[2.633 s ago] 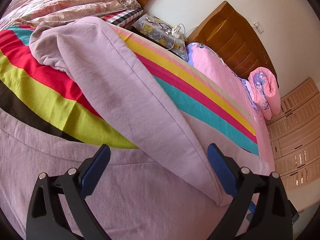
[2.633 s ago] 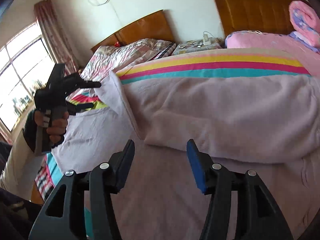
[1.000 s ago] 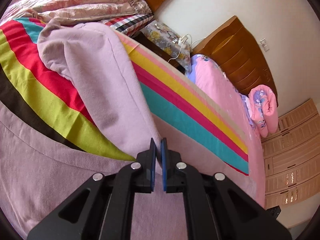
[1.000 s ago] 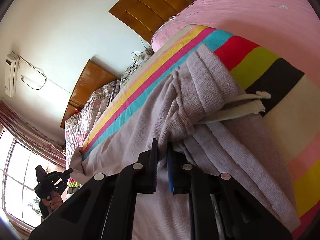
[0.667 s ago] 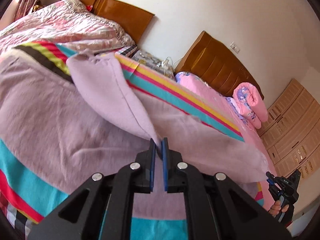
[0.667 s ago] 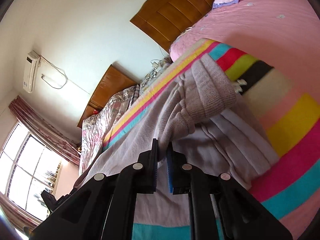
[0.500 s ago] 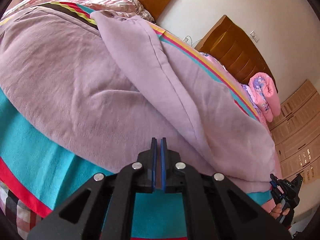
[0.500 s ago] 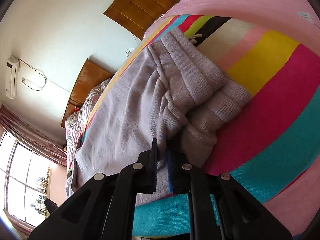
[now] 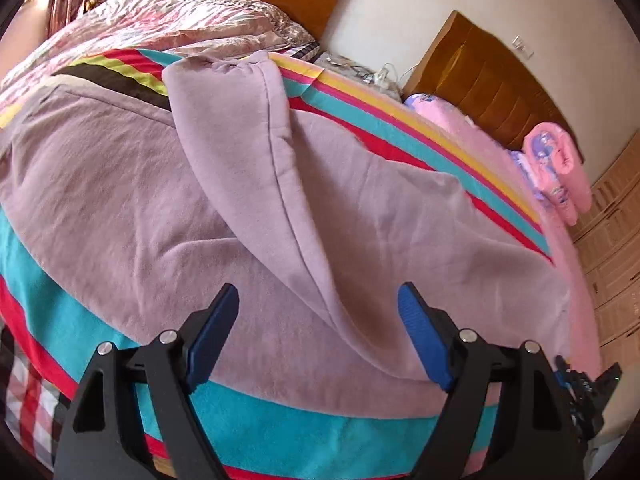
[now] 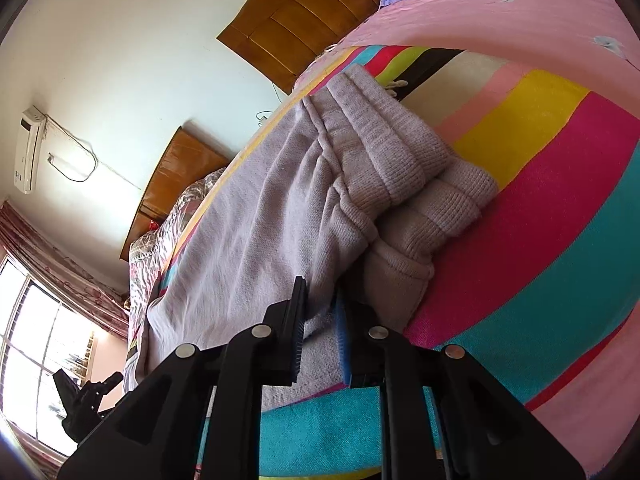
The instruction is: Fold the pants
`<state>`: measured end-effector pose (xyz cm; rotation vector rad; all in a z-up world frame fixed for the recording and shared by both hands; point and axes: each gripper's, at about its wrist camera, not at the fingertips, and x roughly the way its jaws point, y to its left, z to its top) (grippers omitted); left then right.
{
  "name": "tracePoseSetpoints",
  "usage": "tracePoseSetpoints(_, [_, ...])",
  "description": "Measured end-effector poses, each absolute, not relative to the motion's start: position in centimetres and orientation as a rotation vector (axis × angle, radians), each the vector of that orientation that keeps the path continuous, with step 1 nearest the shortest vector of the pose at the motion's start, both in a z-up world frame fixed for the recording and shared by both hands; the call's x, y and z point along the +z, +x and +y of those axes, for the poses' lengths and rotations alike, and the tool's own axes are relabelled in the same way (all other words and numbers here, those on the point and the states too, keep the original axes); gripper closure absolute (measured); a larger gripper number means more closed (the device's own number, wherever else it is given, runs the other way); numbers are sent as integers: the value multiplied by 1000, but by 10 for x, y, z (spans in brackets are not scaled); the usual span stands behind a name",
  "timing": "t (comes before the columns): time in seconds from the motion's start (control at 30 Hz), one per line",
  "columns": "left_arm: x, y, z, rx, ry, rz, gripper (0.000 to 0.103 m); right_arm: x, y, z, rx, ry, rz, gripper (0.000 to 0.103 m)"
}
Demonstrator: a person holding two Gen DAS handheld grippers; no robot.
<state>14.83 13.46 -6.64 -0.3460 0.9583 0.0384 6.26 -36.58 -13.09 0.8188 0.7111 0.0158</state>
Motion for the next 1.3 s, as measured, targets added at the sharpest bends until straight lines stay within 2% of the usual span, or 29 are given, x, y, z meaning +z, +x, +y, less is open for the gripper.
tracePoseSetpoints(0.1, [-93,177,142,122,-365,1109,25,-134,58,-366,25,825,713,89])
tracePoseSetpoints(0.13, [-93,178,146,138,-378,1084,32,-134,58,-367,32,829,717,89])
tracePoseSetpoints(0.17, [-88,177,146,144,-365,1049,78,-134,60,-369,37,838,721,89])
tracePoseSetpoints(0.2, [-87,176,149,128,-377,1054,93,-135,60,-372,43,845,725,89])
tracePoseSetpoints(0.27, [-80,167,159,88,-461,986,95,-132,65,-374,51,823,744,91])
tracePoseSetpoints(0.47, [-23,101,167,-10,-459,728,96,-94,45,-368,110,759,691,93])
tracePoseSetpoints(0.6, [-62,89,171,-22,-483,789,96,-125,30,-372,52,745,759,94])
tracePoseSetpoints(0.7, [-102,96,172,-19,-535,835,95,-129,30,-375,68,776,725,96])
tracePoseSetpoints(0.9, [-83,83,174,-14,-508,729,95,-103,37,-366,77,671,675,96])
tracePoseSetpoints(1.0, [-89,94,165,5,-454,787,95,-122,48,-370,38,655,763,96])
tracePoseSetpoints(1.03, [-101,97,167,15,-467,819,94,-131,45,-375,51,689,749,99])
tracePoseSetpoints(1.1, [-107,93,168,3,-466,782,91,-138,38,-386,82,786,716,99])
tracePoseSetpoints(1.2, [-105,92,167,4,-441,784,90,-131,31,-392,82,801,684,90])
tracePoseSetpoints(1.27, [-106,93,169,4,-455,783,90,-126,29,-394,52,786,666,77])
tracePoseSetpoints(1.3, [-105,92,168,5,-448,782,90,-126,29,-395,34,776,668,77])
